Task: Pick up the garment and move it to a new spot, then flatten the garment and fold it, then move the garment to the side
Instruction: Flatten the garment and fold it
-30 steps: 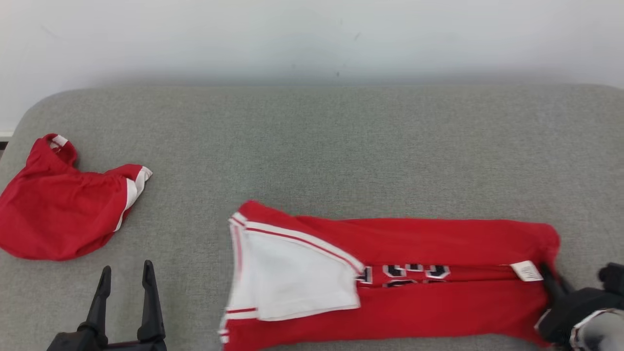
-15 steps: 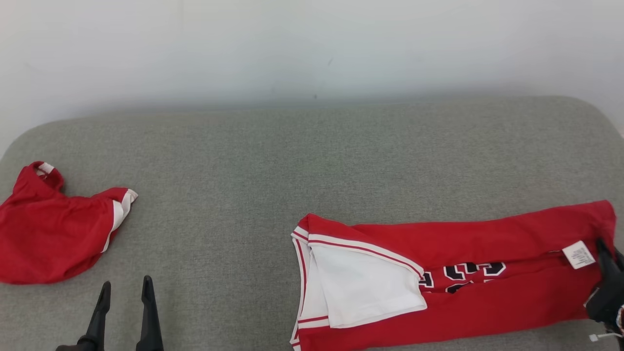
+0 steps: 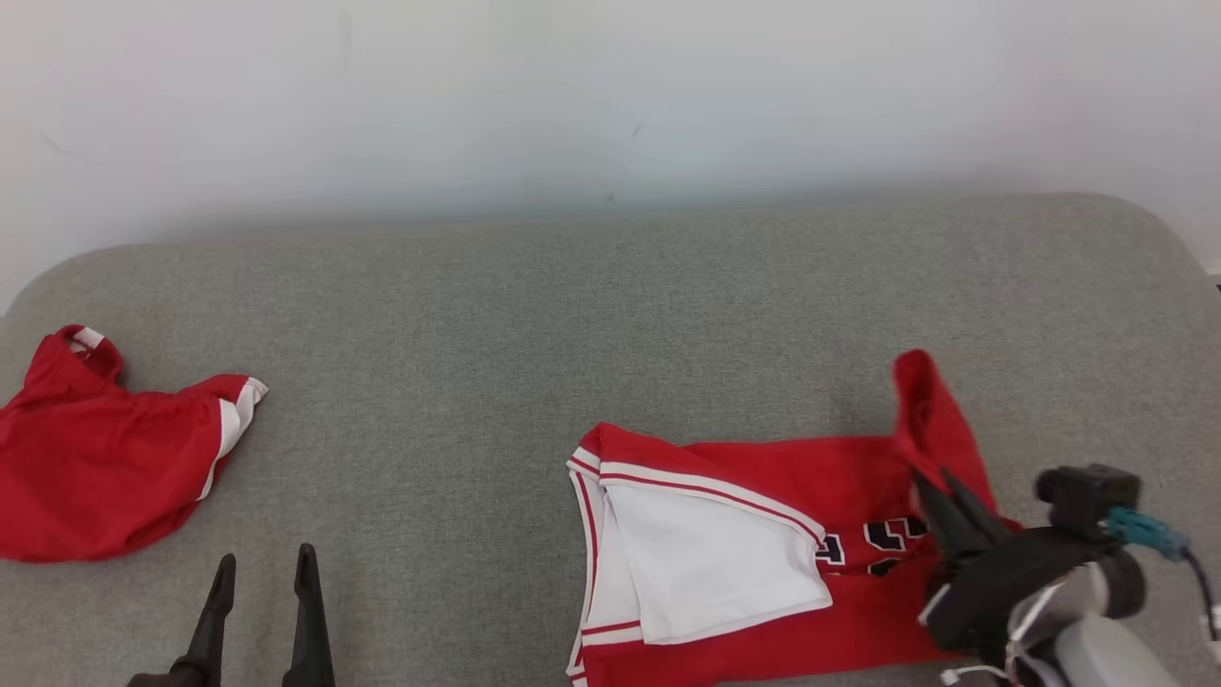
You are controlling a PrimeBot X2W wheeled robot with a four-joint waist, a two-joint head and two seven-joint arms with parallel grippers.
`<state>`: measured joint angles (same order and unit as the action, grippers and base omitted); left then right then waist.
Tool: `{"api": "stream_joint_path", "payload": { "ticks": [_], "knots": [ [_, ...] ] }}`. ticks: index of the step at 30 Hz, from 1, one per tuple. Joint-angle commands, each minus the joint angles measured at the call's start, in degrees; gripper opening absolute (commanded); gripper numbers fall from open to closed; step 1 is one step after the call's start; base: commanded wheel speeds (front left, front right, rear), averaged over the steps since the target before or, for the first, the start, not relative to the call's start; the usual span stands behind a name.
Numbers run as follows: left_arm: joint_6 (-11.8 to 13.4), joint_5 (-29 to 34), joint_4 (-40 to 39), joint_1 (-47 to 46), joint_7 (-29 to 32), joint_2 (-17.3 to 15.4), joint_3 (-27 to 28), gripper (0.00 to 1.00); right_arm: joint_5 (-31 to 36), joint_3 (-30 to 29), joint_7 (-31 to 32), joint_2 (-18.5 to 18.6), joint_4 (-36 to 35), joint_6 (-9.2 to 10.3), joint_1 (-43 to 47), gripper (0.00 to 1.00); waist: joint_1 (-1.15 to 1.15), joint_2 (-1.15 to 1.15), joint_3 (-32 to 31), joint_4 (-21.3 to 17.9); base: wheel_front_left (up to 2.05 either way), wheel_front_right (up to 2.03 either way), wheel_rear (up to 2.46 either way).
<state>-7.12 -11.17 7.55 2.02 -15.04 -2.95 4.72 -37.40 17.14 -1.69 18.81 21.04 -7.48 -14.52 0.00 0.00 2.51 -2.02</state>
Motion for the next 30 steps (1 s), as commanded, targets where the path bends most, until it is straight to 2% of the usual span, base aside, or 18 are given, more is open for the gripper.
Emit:
{"api": "stream_joint_path", "payload": {
  "ticks": [1, 6, 12, 17, 25, 26, 27, 28, 30],
  "knots": [
    [-0.21, -0.29, 0.04, -0.41, -0.19, 0.09, 0.00, 1.00, 0.62, 0.26, 0.27, -0.54, -0.49, -0.02, 0.65, 0.00, 0.00, 0.00, 0.22, 0.39, 0.00, 0.00, 0.00],
    [-0.28, -0.14, 0.42, -0.96, -0.19, 0.09, -0.54, 1.00, 2.72, 2.50, 3.21, -5.97, -6.22, -0.02, 2.07, 0.00, 0.00, 0.00, 0.74, 2.05, 0.00, 0.00, 0.00],
    [-0.36, -0.33, 1.03, -1.51, -0.19, 0.09, -1.31, 1.00, 4.72, 3.93, 5.07, -11.00, -7.81, -0.02, 2.51, 0.00, 0.00, 0.00, 1.30, 4.14, 0.00, 0.00, 0.00],
    [-0.39, -0.54, 1.33, -2.02, -0.20, 0.09, -1.95, 1.00, 5.47, 4.85, 5.07, -13.45, -6.06, -0.02, 1.41, 0.00, 0.00, 0.00, 1.82, 5.39, 0.00, 0.00, 0.00],
    [-0.27, -0.81, 1.86, -3.02, -0.20, 0.09, -2.55, 1.00, 5.61, 6.76, 3.63, -15.05, -1.74, -0.02, -0.62, 0.00, 0.00, 0.00, 2.82, 6.24, 0.00, 0.00, 0.00],
    [-0.22, -0.77, 1.85, -3.09, -0.20, 0.10, -2.66, 1.00, 5.62, 7.06, 3.29, -15.16, -1.42, -0.02, -0.95, 0.24, 0.00, 0.00, 2.89, 6.22, 0.00, 0.00, 0.00],
    [-0.09, -0.73, 1.81, -3.11, -0.20, 0.10, -2.69, 1.00, 5.71, 7.53, 2.70, -15.27, -1.33, -0.02, -1.24, 0.90, 0.00, 0.00, 2.96, 6.16, 0.00, 0.00, 0.00],
    [0.08, -0.70, 1.72, -3.09, -0.20, 0.09, -2.80, 1.00, 5.61, 7.85, 2.17, -15.29, -1.06, -0.02, -1.37, 1.00, 0.00, 0.00, 3.02, 6.08, 0.00, 0.00, 0.00],
    [0.37, -0.78, 1.56, -2.95, -0.20, 0.09, -2.91, 1.00, 5.85, 8.22, 0.92, -14.82, -1.10, -0.02, -1.90, 1.00, 0.00, 0.00, 3.09, 5.85, 0.00, 0.00, 0.00]
  ]
}}
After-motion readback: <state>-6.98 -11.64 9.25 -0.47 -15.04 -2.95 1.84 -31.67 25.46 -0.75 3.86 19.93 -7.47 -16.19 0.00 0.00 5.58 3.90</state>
